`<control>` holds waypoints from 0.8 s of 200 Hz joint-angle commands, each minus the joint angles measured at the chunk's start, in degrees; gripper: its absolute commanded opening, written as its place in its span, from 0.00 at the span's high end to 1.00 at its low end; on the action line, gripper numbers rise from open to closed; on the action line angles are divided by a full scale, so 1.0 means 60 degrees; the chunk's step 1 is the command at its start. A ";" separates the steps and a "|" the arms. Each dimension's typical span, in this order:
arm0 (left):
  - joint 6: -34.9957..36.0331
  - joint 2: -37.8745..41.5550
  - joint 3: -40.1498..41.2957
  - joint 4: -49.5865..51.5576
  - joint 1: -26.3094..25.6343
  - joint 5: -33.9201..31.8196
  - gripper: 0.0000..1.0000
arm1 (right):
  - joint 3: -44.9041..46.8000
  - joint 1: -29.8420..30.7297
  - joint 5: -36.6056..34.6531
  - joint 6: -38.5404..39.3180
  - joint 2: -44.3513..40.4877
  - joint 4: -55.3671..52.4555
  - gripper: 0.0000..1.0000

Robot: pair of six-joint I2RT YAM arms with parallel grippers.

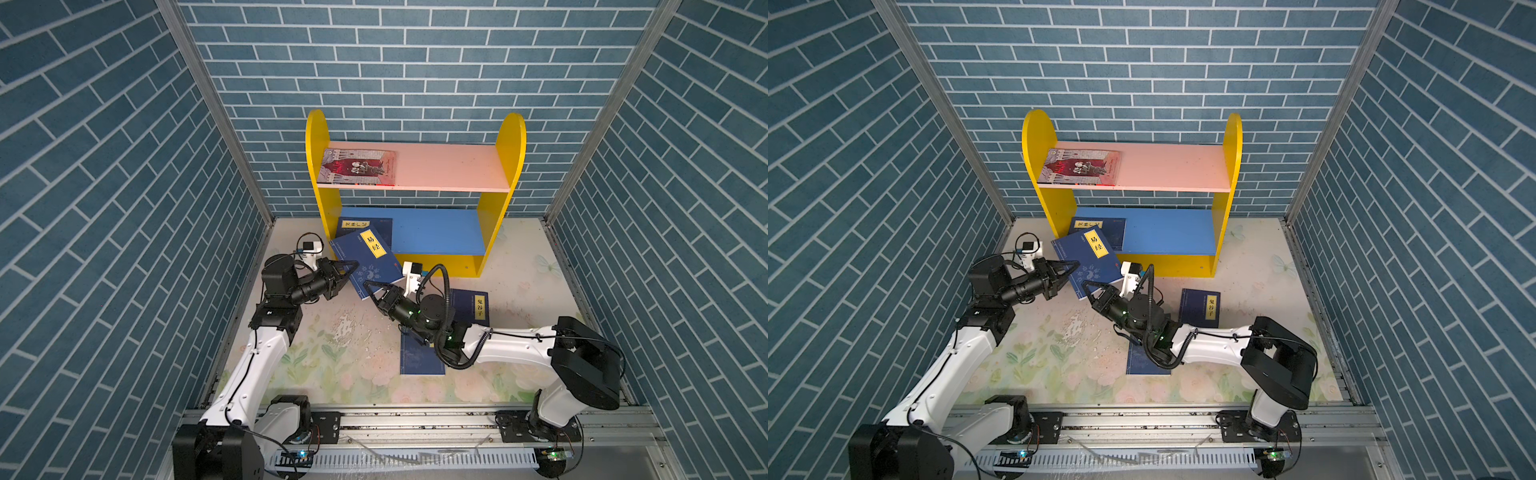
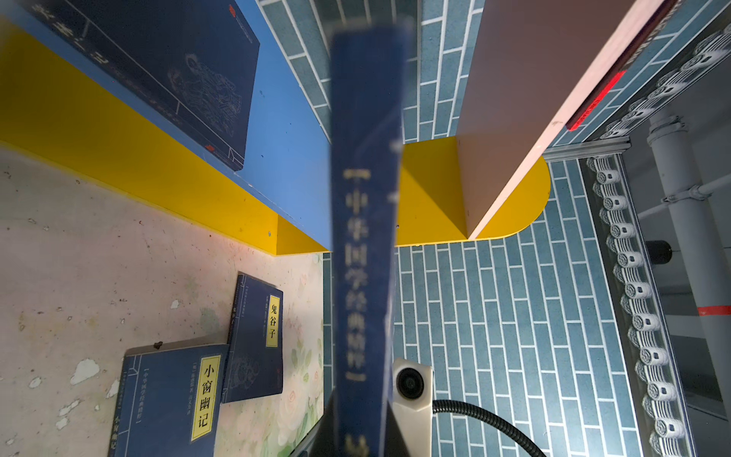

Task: Stacking books/files
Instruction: Pass the book.

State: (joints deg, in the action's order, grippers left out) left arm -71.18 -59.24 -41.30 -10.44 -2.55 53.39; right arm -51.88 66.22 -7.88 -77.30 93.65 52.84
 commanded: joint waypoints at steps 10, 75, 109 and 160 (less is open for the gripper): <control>0.0049 0.0229 -0.0044 0.0404 -0.0045 0.0775 0.67 | 0.0039 -0.0583 0.0587 0.0344 -0.0078 0.0020 1.00; 0.0243 0.0452 0.0037 0.0741 -0.0044 0.0919 0.57 | -0.0777 -0.1389 0.3206 0.0226 -0.0234 -0.1999 1.00; 0.0282 0.0477 0.0189 0.0487 -0.0044 0.0708 0.60 | -0.0944 -0.1732 0.4378 -0.0107 -0.0112 -0.2040 1.00; 0.0073 -0.0039 0.0116 -0.0087 -0.0045 0.0439 0.66 | -0.1400 -0.2048 0.5513 -0.0315 0.0171 -0.2106 0.99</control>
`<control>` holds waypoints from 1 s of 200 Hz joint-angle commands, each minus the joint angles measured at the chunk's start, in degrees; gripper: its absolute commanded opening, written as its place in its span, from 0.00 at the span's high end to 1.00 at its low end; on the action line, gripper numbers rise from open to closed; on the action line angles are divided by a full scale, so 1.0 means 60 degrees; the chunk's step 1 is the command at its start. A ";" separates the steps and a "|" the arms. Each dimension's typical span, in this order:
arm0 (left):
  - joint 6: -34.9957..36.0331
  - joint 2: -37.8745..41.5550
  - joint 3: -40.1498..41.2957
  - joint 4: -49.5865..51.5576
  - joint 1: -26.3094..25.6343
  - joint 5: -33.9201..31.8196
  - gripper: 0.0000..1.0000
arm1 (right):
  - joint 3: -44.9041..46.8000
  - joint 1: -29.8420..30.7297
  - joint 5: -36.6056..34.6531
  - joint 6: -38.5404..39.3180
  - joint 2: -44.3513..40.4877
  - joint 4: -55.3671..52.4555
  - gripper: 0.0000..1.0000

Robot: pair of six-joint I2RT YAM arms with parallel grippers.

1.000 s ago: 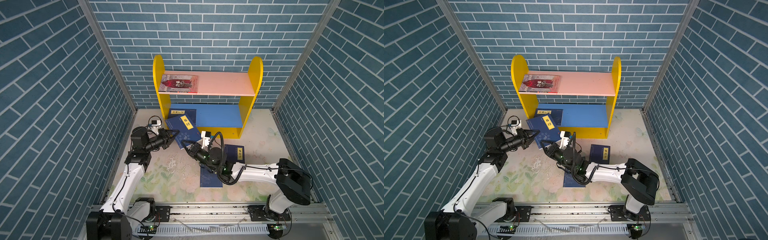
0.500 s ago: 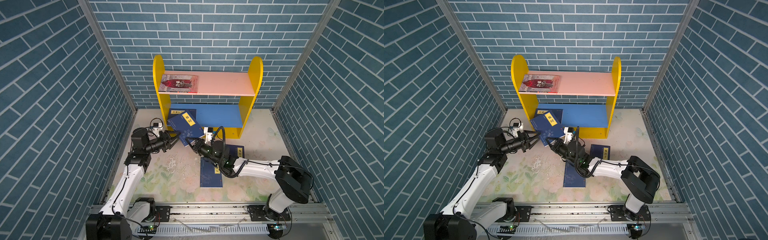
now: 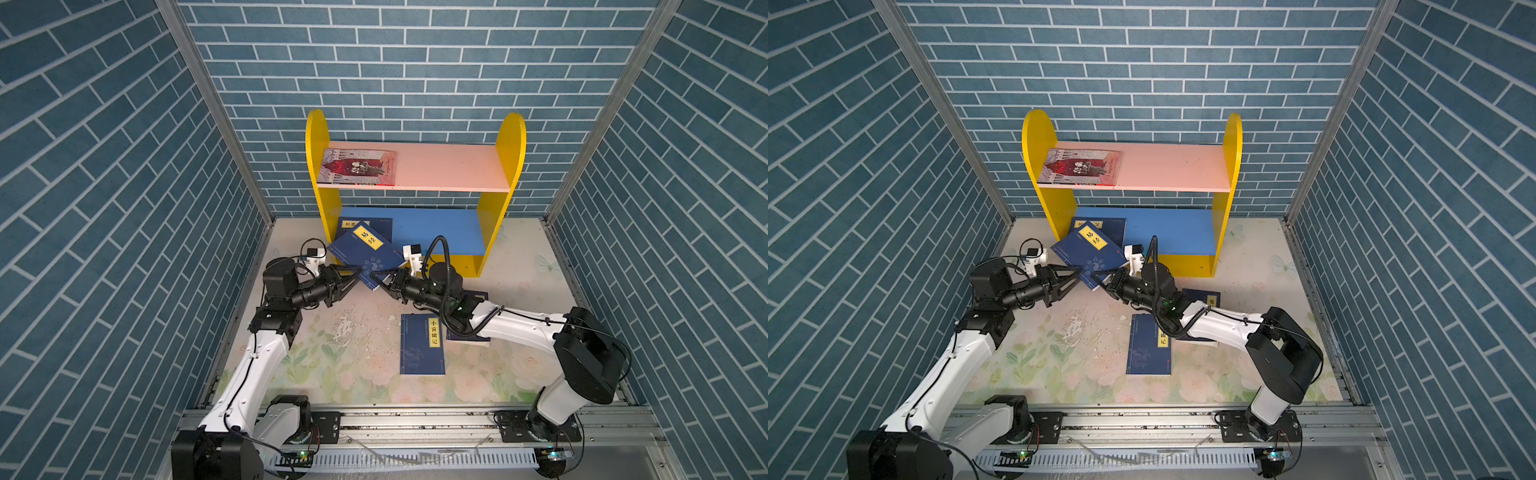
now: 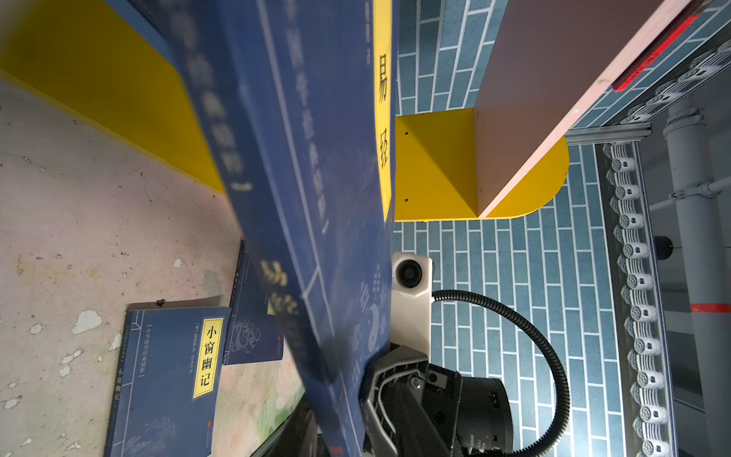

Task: Stacking books/files
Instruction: Pass the book.

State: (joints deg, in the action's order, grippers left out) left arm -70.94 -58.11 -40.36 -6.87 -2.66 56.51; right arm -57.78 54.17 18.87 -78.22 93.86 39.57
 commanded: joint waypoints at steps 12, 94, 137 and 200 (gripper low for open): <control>0.0046 -0.0425 -0.0070 -0.0700 -0.0019 -0.0045 0.65 | -0.0476 -0.0100 0.1188 -0.0204 0.0190 0.0192 0.99; -0.0277 -0.0803 -0.0246 -0.0752 -0.0014 0.0001 0.70 | -0.0931 -0.0577 0.2388 -0.0221 0.0571 -0.0228 0.99; -0.0360 -0.1020 -0.0417 -0.0671 -0.0023 -0.0065 0.87 | -0.1201 -0.0954 0.3102 -0.0192 0.0757 -0.0471 0.97; -0.0614 -0.1791 -0.1166 -0.0897 -0.0026 -0.0502 1.00 | -0.2060 -0.1172 0.3555 0.0325 0.1101 -0.1353 0.51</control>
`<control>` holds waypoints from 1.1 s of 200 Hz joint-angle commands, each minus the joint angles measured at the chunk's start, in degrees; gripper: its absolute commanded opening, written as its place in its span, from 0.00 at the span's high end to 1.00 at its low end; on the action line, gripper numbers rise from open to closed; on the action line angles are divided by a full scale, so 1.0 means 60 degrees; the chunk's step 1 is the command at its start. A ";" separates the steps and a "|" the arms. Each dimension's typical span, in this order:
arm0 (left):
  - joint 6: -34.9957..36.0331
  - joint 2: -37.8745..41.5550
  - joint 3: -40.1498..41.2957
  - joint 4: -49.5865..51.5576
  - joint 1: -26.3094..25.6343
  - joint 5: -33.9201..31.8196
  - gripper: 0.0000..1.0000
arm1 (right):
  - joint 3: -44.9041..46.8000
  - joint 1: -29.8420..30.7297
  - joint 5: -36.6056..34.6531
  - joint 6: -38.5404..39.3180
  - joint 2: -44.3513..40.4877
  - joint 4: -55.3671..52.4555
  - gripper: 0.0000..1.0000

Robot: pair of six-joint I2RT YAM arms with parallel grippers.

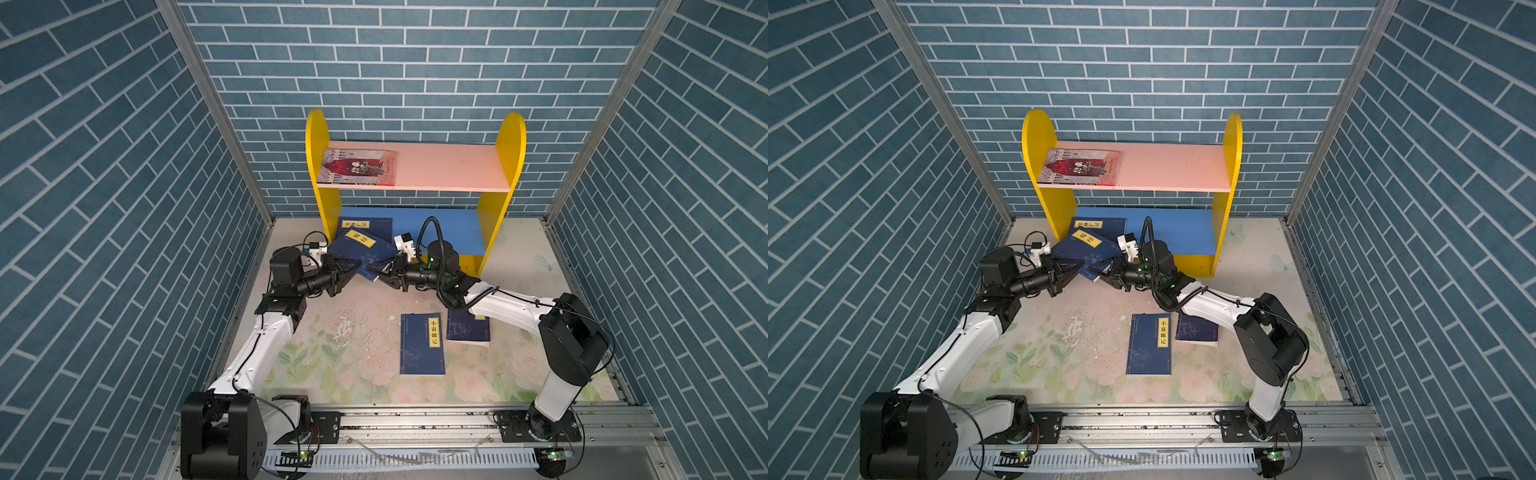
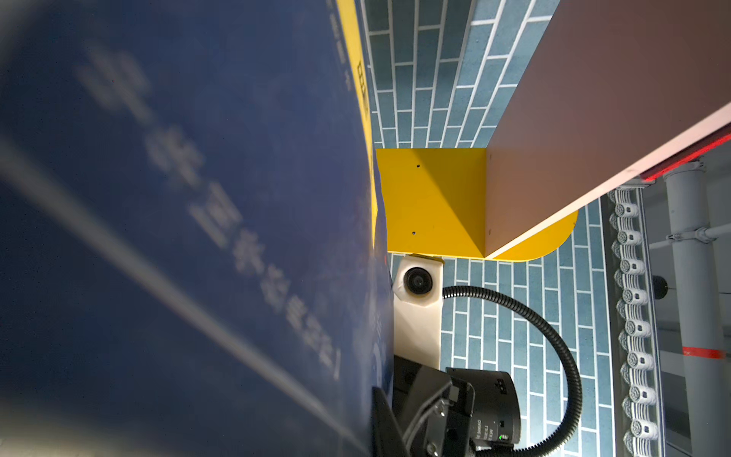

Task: Stacking books/files
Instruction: Pass the book.

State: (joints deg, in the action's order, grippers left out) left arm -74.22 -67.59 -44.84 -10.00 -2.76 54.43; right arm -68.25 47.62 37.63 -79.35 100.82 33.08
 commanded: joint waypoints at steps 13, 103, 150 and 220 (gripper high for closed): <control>-0.0067 -0.0318 -0.0487 -0.0417 -0.0008 -0.0281 1.00 | 0.0005 -0.0212 0.0090 0.0786 -0.0471 -0.0514 0.37; -0.0274 -0.1250 -0.1126 -0.0806 -0.0302 -0.2088 1.00 | 0.2022 -0.0871 -0.1787 0.2112 -0.4147 -0.4098 0.27; -0.0288 -0.1849 -0.1343 -0.0936 -0.0848 -0.2853 1.00 | 0.2301 -0.0862 -0.2390 0.2286 -0.4772 -0.4710 0.27; -0.0894 -0.2756 -0.1550 -0.1817 -0.1121 -0.3248 1.00 | 0.2060 -0.0864 -0.2712 0.2586 -0.4469 -0.4966 0.28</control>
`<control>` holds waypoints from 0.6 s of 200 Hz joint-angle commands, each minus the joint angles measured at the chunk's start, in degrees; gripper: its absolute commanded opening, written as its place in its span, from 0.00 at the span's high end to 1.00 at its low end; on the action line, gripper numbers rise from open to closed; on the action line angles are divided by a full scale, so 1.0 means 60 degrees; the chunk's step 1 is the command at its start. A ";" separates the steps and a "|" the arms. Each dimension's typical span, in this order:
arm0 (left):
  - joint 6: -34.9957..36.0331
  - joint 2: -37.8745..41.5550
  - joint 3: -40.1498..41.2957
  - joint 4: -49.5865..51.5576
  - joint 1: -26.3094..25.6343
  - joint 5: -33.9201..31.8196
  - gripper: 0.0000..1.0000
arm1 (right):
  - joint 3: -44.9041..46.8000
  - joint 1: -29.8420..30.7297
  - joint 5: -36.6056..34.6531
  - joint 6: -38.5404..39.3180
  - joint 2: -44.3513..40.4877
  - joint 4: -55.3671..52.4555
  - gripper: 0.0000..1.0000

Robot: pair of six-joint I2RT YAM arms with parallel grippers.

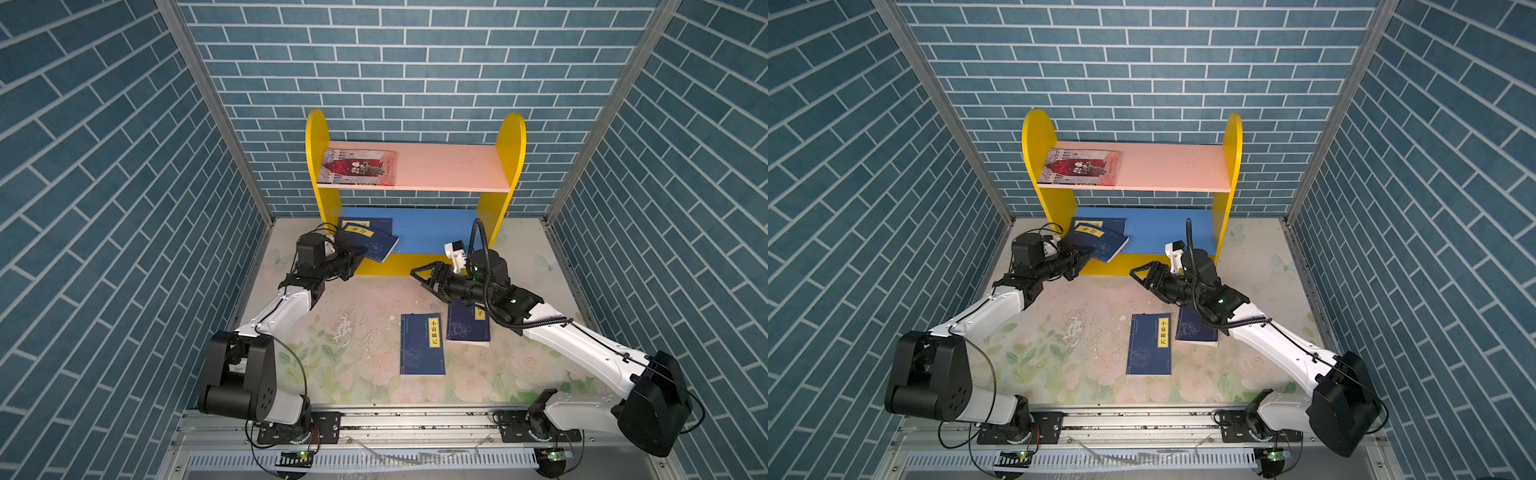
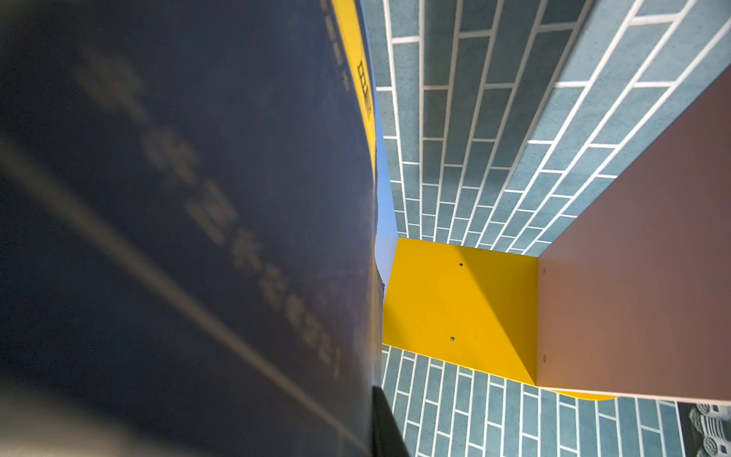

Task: Stacking books/files
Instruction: Pass the book.

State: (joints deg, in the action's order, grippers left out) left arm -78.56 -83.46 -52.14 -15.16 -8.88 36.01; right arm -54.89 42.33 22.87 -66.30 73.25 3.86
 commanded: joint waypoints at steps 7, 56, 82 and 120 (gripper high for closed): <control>-0.0249 -0.0150 -0.0333 -0.1023 -0.0101 -0.0274 1.00 | -0.0144 0.0027 -0.0253 0.0389 0.0224 0.0028 0.28; -0.0471 -0.0534 -0.0580 -0.1387 -0.0143 -0.0629 1.00 | -0.0438 0.0018 -0.0529 0.0478 0.0951 0.0470 0.28; -0.0604 -0.0634 -0.0641 -0.1555 -0.0174 -0.0704 1.00 | -0.0714 0.0006 -0.0558 0.0599 0.1423 0.0615 0.29; -0.0624 -0.1007 -0.0831 -0.1346 -0.0189 -0.0808 1.00 | -0.1166 -0.0080 -0.0633 0.0773 0.1966 0.0696 0.29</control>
State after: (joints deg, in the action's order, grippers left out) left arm -82.32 -87.94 -54.72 -20.53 -9.78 32.40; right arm -59.18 42.28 20.12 -64.12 83.70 5.96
